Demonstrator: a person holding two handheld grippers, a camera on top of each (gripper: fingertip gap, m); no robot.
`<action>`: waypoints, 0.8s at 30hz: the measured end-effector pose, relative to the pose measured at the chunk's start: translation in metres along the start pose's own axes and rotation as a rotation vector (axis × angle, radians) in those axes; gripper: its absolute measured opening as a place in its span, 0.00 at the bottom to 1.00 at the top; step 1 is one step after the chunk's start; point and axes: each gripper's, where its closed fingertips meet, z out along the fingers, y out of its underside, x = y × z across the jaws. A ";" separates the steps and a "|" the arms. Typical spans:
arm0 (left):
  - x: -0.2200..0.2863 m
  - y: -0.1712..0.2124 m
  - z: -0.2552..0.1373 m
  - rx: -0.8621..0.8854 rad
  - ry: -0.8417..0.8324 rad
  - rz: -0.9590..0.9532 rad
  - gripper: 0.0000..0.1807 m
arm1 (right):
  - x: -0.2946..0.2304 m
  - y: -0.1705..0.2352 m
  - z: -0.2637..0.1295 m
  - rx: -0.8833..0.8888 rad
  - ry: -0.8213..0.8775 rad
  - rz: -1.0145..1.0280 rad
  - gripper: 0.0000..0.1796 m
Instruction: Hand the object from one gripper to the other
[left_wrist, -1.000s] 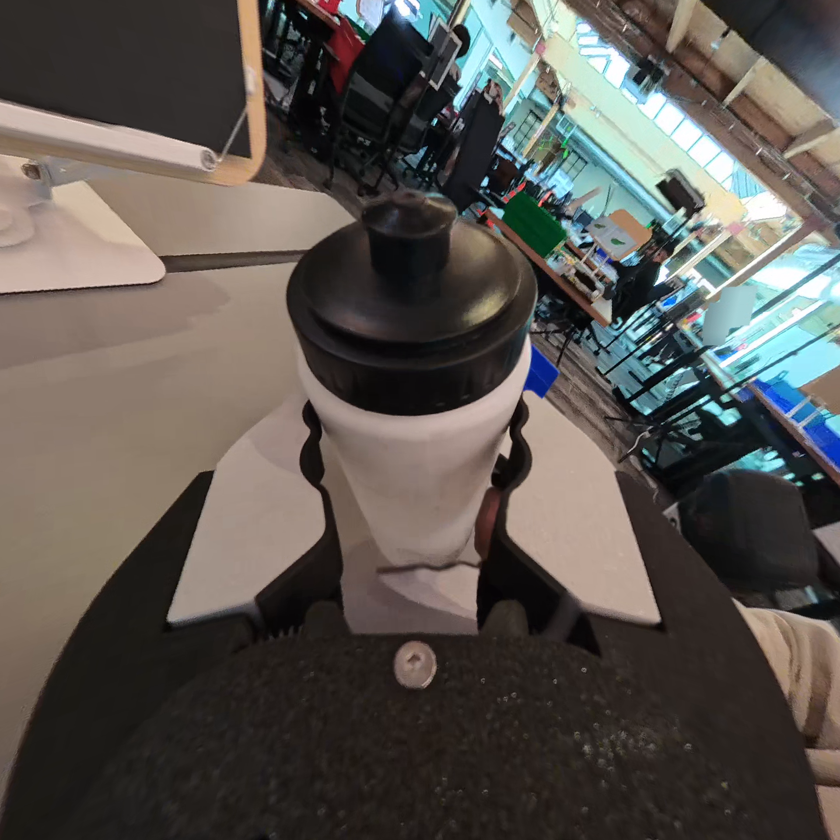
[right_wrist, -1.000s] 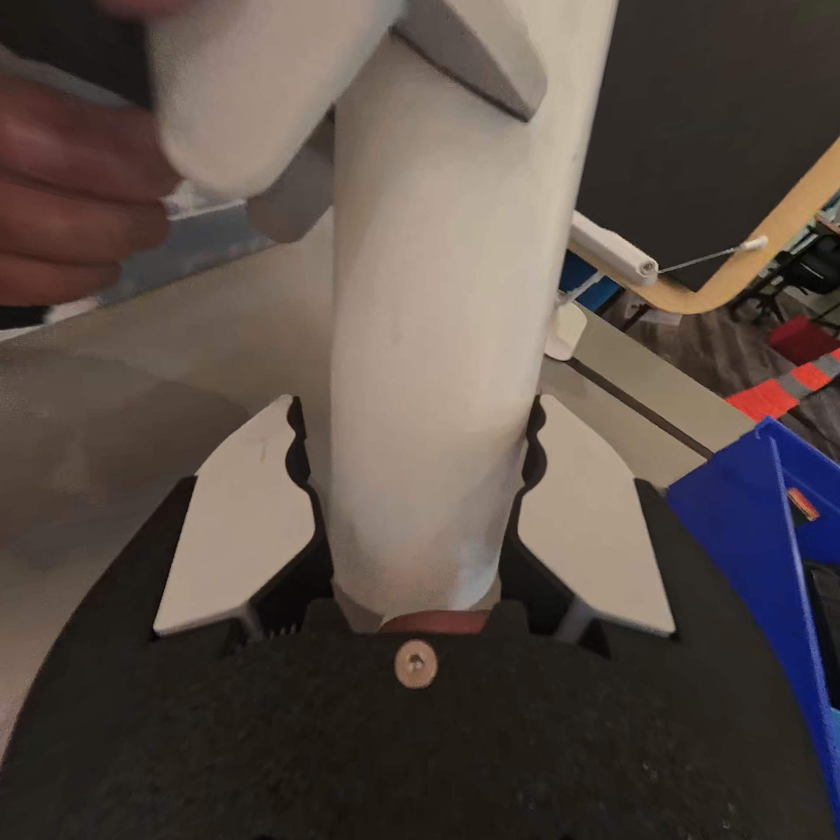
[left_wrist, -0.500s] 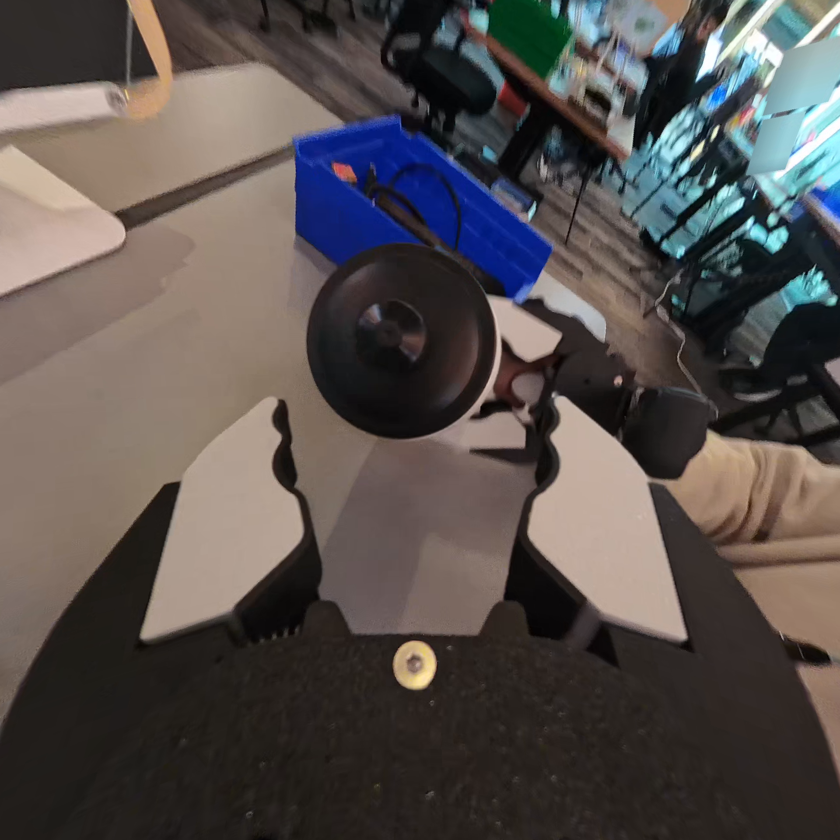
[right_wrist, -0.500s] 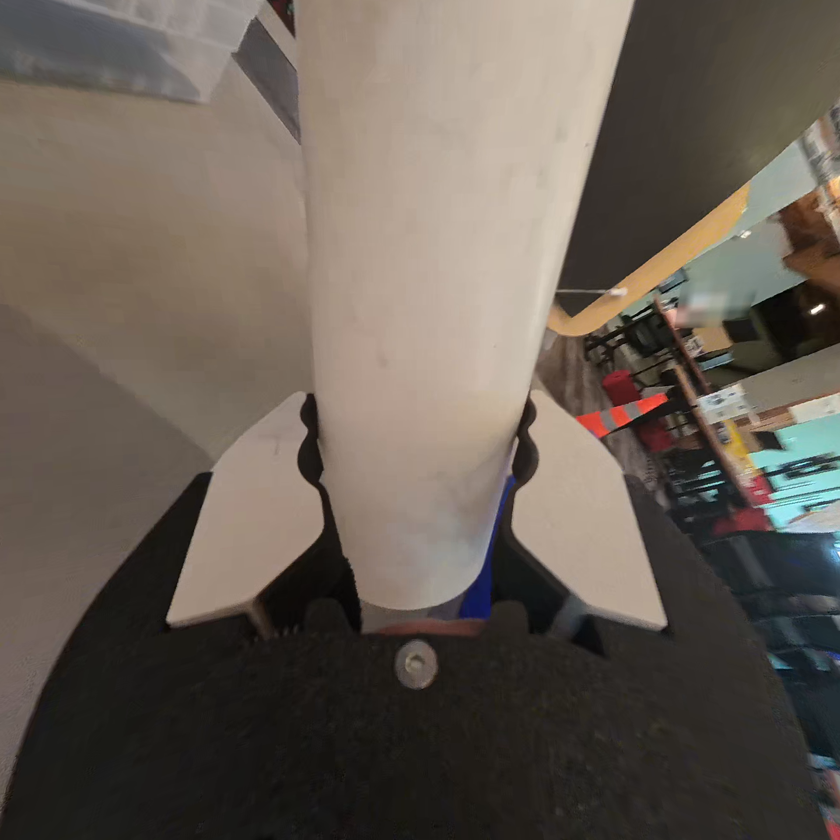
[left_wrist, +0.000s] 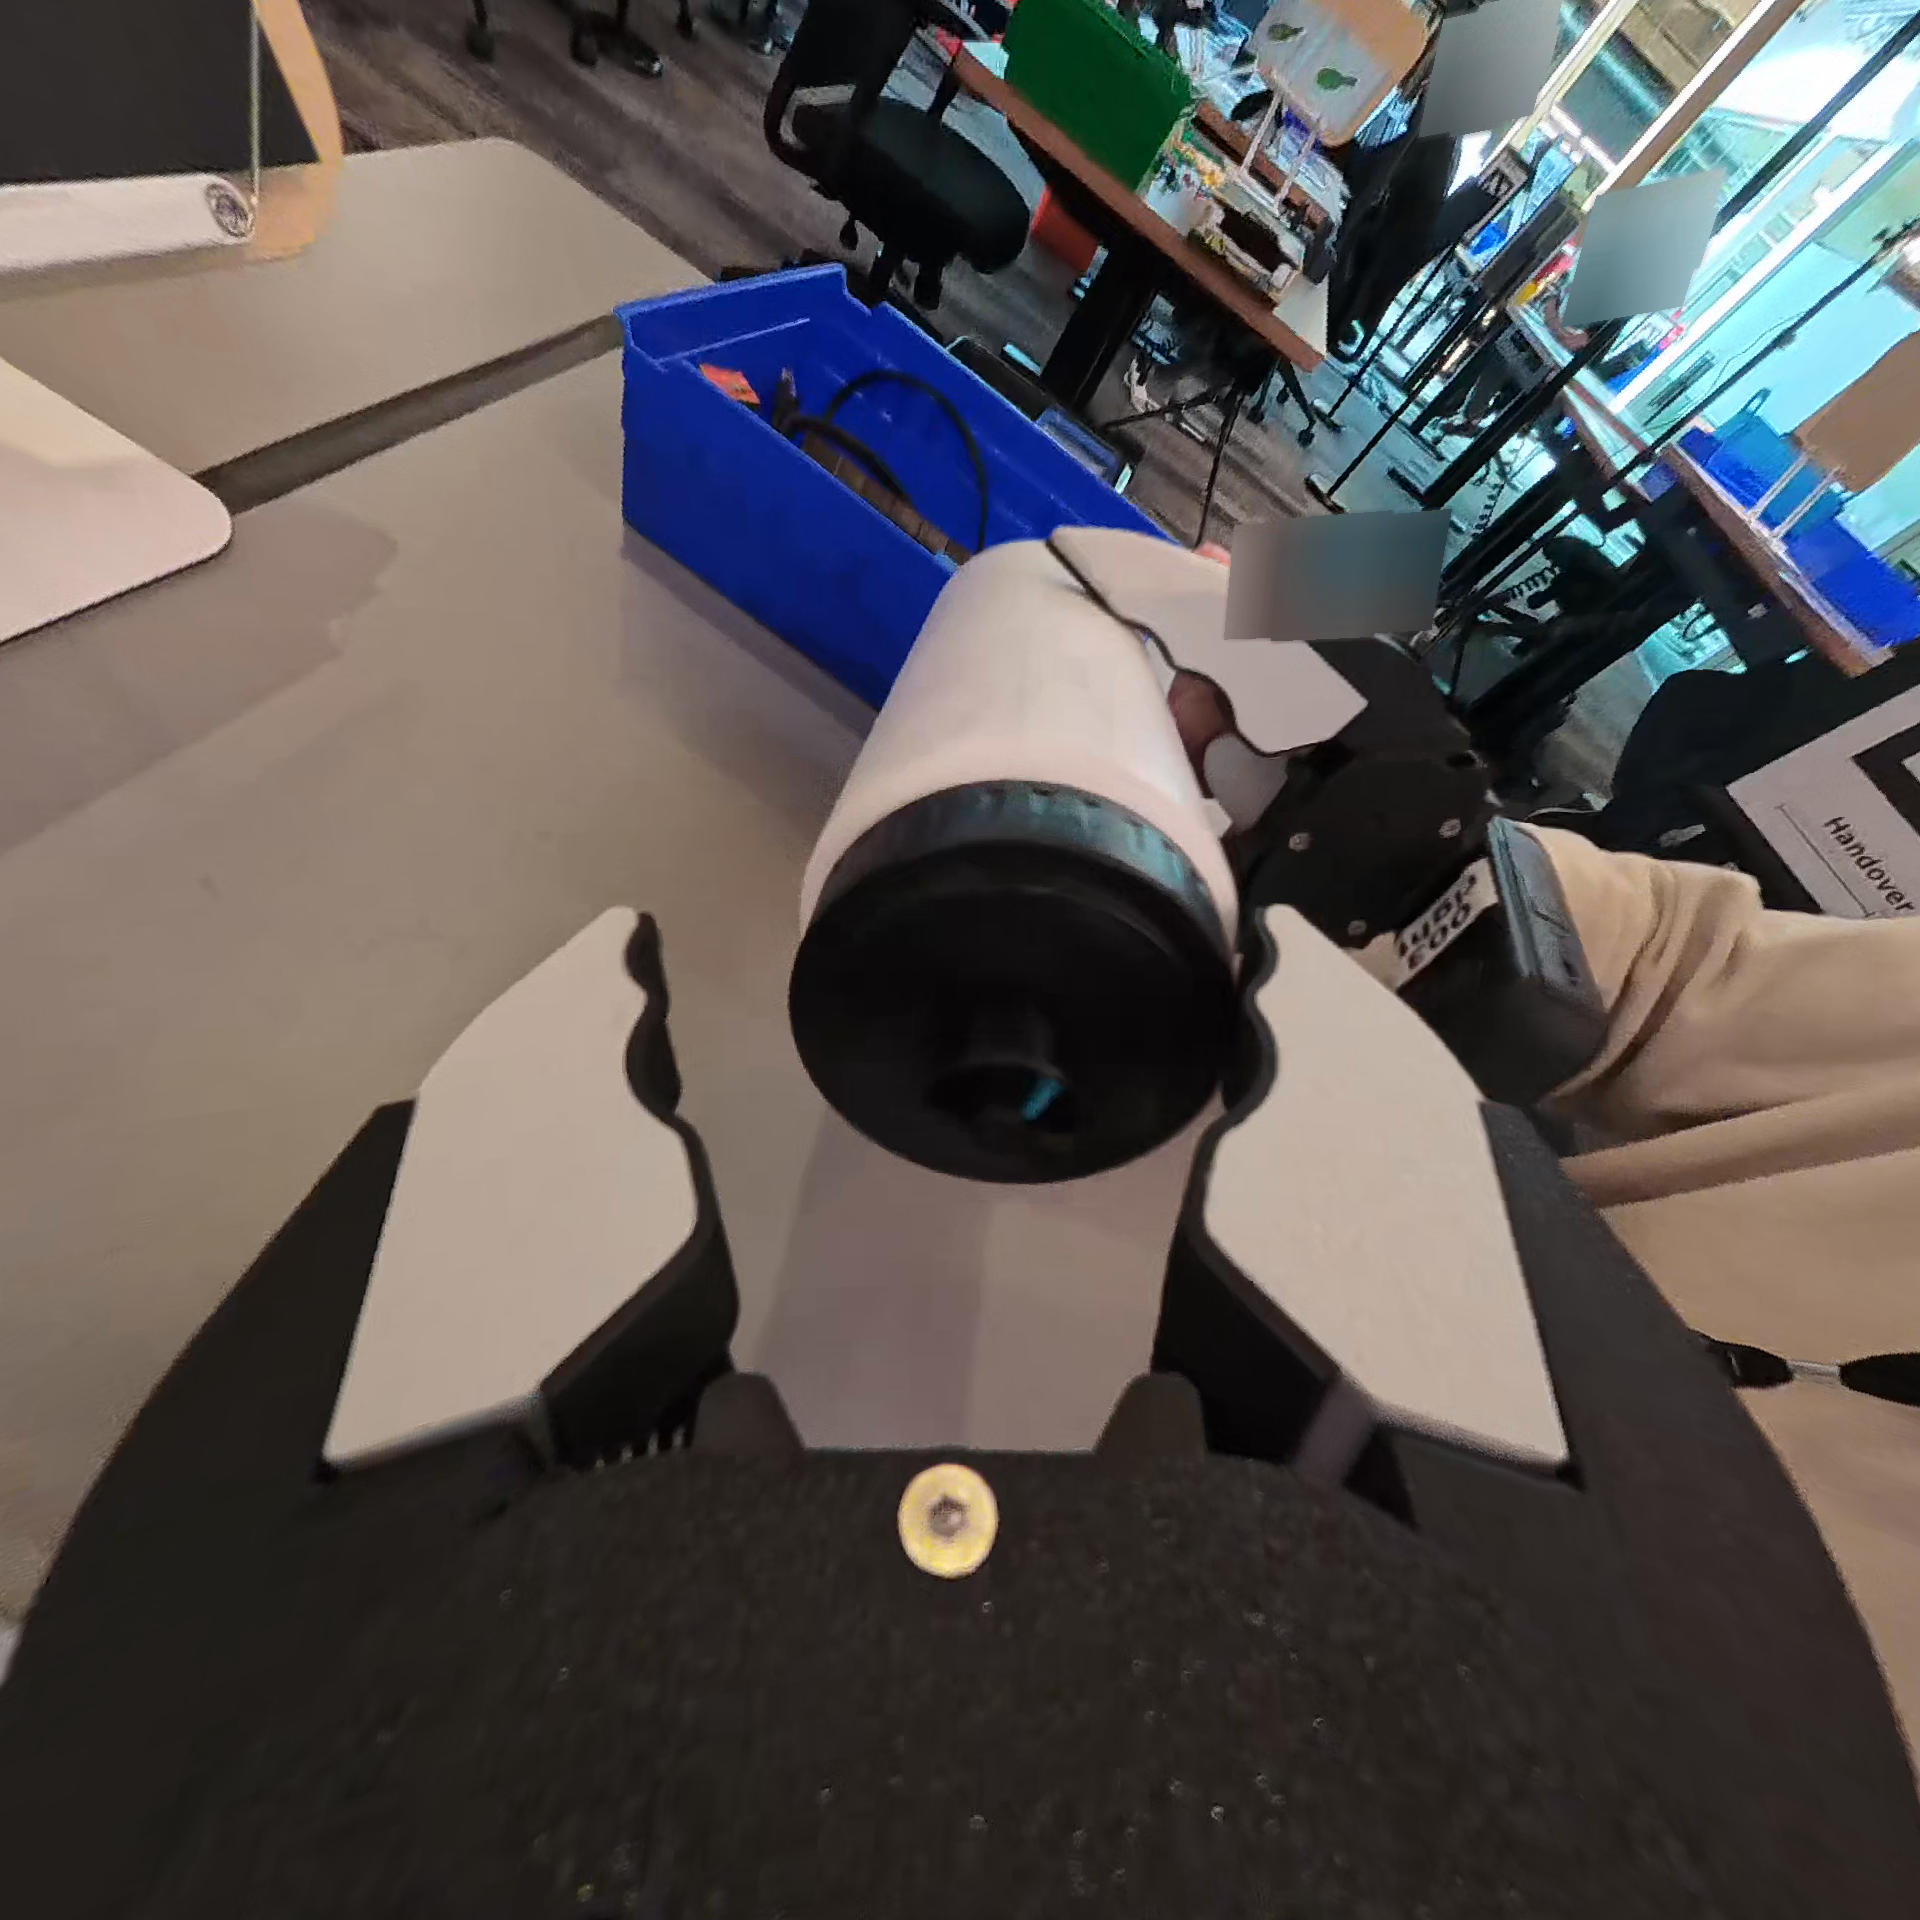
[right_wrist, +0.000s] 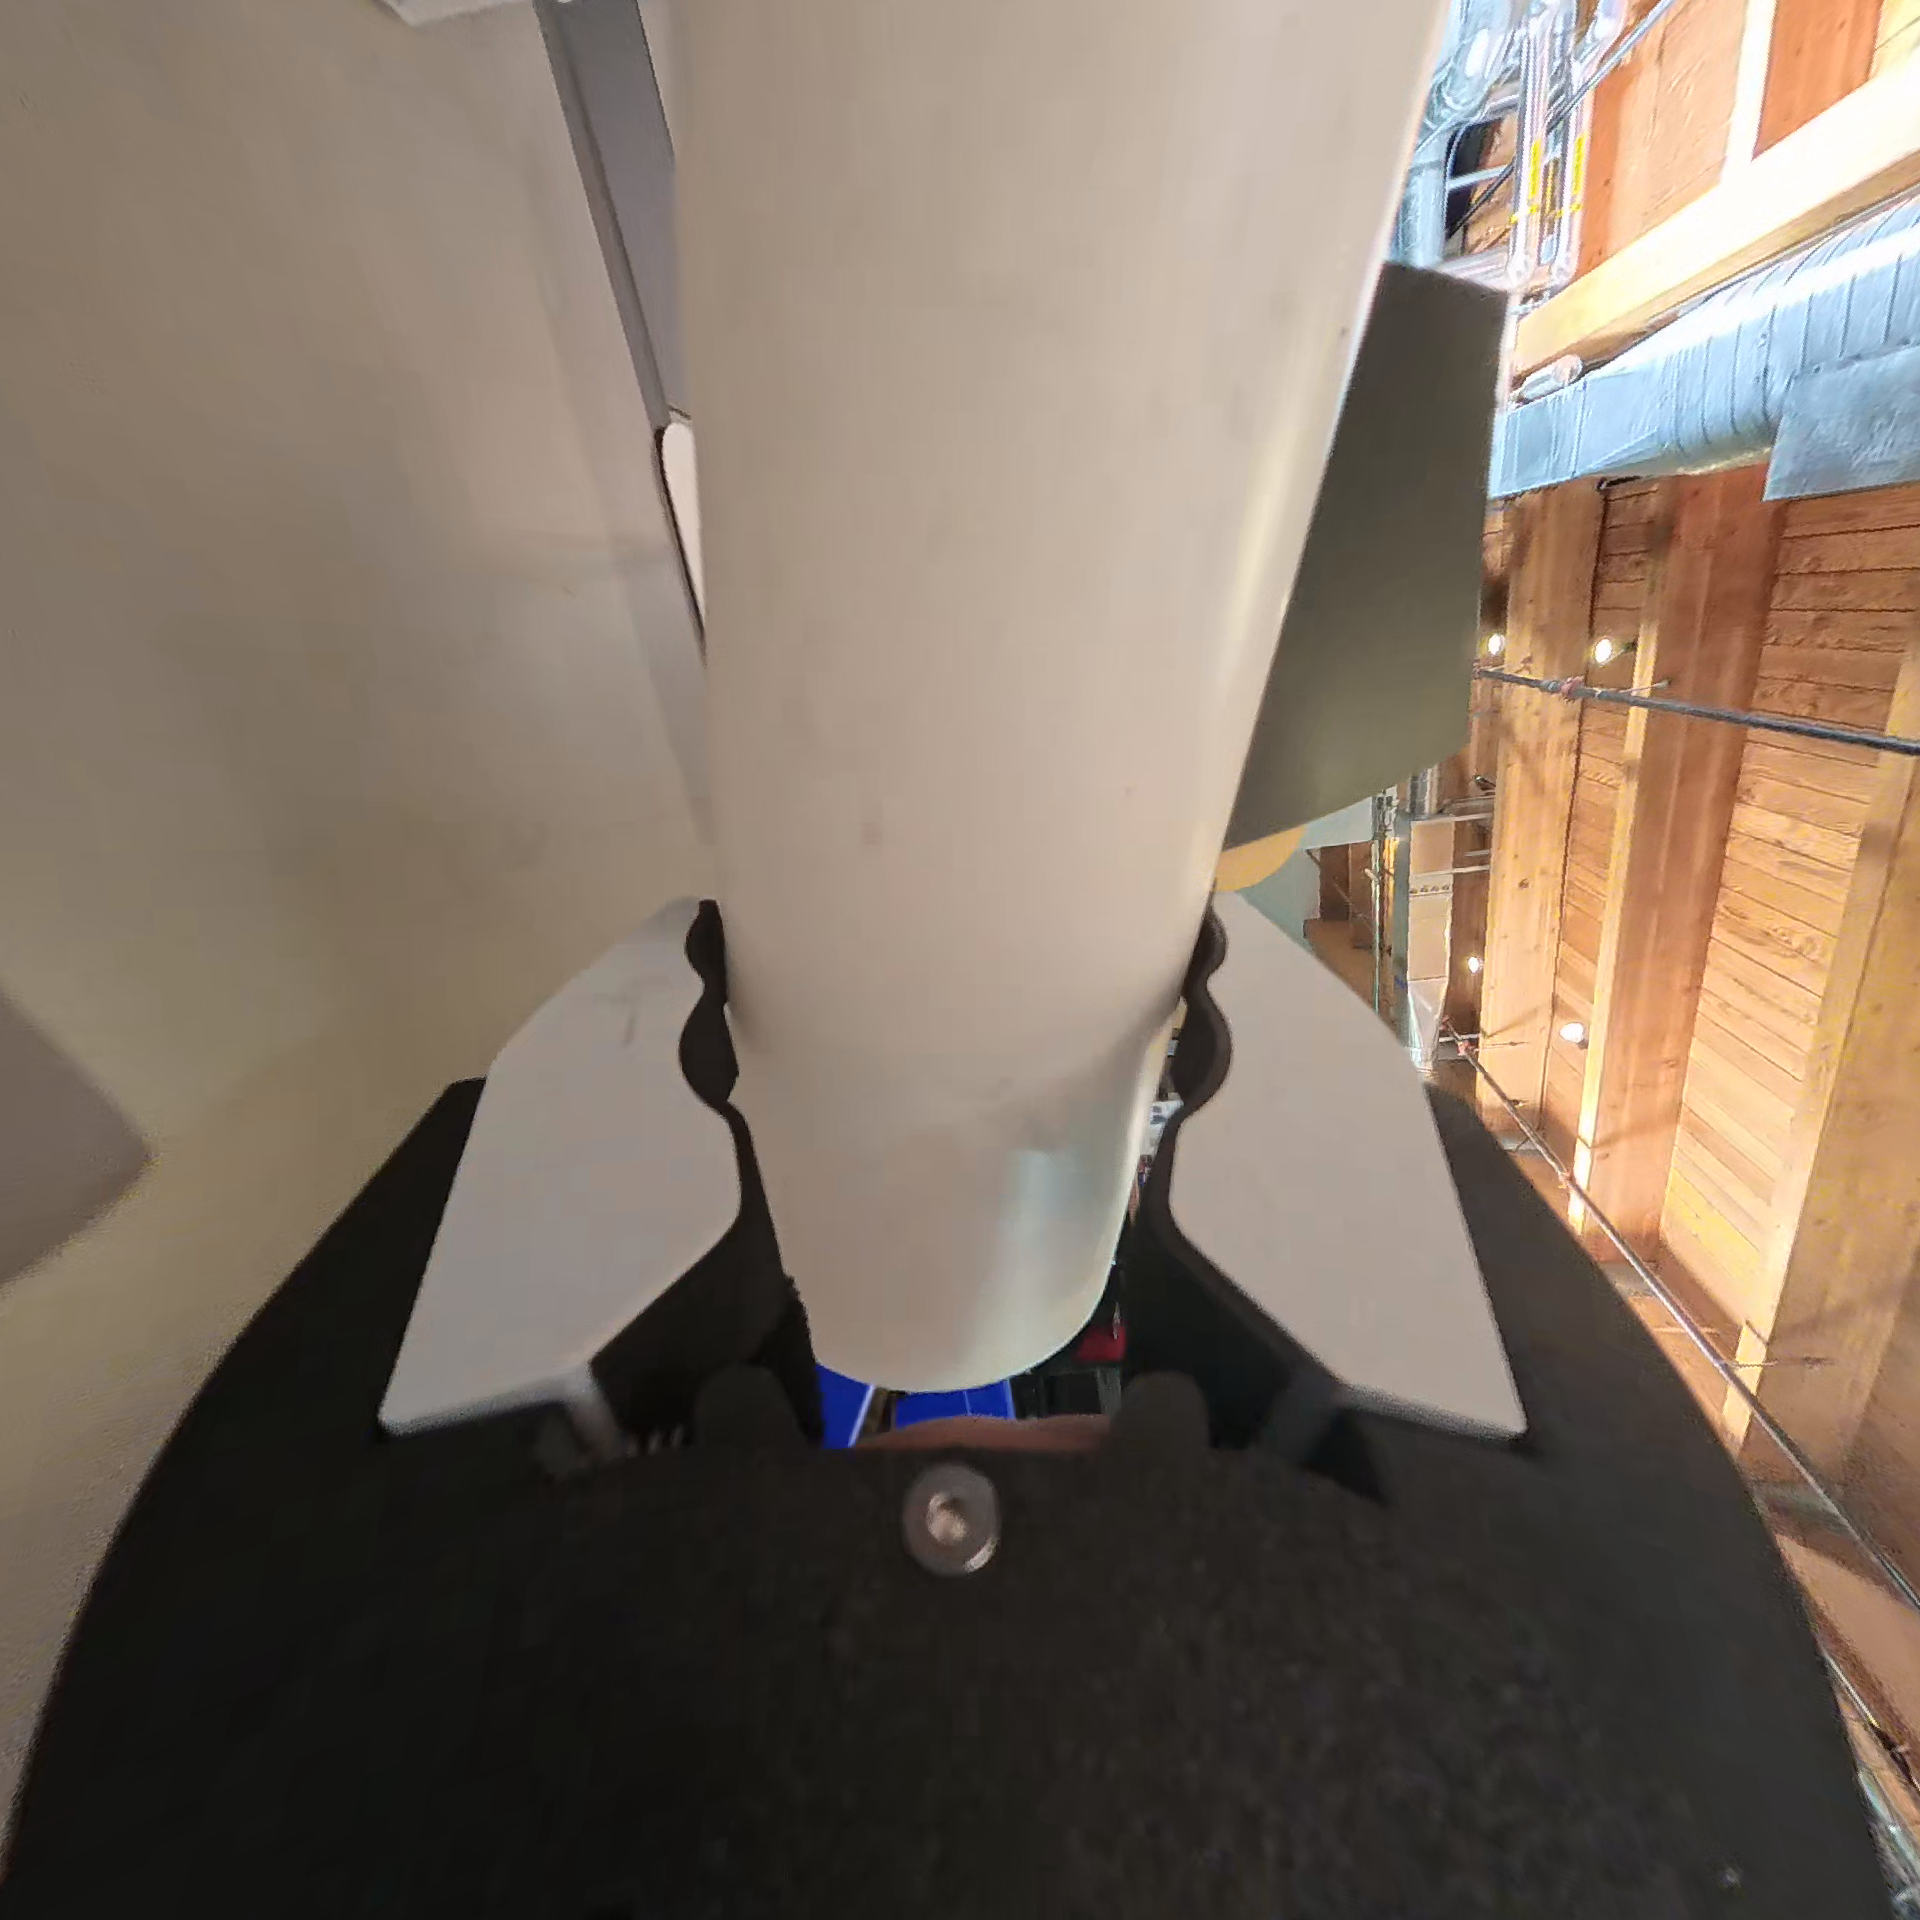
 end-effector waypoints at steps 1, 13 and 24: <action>0.002 0.000 0.001 0.006 0.023 -0.002 0.54 | 0.002 -0.003 0.001 -0.004 0.001 -0.007 0.47; -0.023 -0.007 -0.004 0.114 0.009 -0.063 0.44 | 0.002 -0.002 0.008 -0.009 -0.125 0.148 0.45; -0.046 -0.047 -0.063 0.530 0.086 -0.247 0.44 | -0.022 0.006 0.001 0.067 -0.313 0.819 0.46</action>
